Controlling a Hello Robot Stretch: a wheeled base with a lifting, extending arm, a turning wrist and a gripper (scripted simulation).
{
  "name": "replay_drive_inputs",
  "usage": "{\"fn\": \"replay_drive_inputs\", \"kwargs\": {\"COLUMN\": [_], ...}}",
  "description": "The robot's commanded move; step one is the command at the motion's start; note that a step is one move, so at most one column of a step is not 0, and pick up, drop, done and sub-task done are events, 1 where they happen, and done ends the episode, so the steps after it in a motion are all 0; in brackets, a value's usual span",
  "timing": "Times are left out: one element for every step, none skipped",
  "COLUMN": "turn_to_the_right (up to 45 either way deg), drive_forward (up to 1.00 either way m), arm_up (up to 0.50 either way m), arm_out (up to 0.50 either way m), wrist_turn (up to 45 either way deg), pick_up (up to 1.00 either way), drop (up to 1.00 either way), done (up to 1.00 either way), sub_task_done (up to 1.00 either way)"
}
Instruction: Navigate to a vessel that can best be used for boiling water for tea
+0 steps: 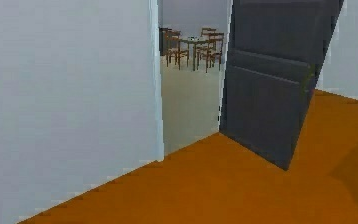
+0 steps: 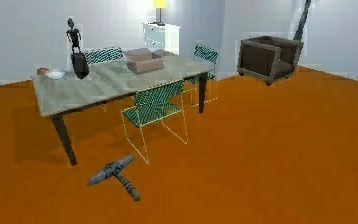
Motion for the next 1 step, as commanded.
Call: {"fn": "replay_drive_inputs", "kwargs": {"turn_to_the_right": [12.0], "drive_forward": [0.00], "arm_up": [0.00], "arm_out": [0.00], "wrist_turn": [0.0], "pick_up": [0.00], "drop": [0.00], "done": [0.00], "sub_task_done": [0.00]}}
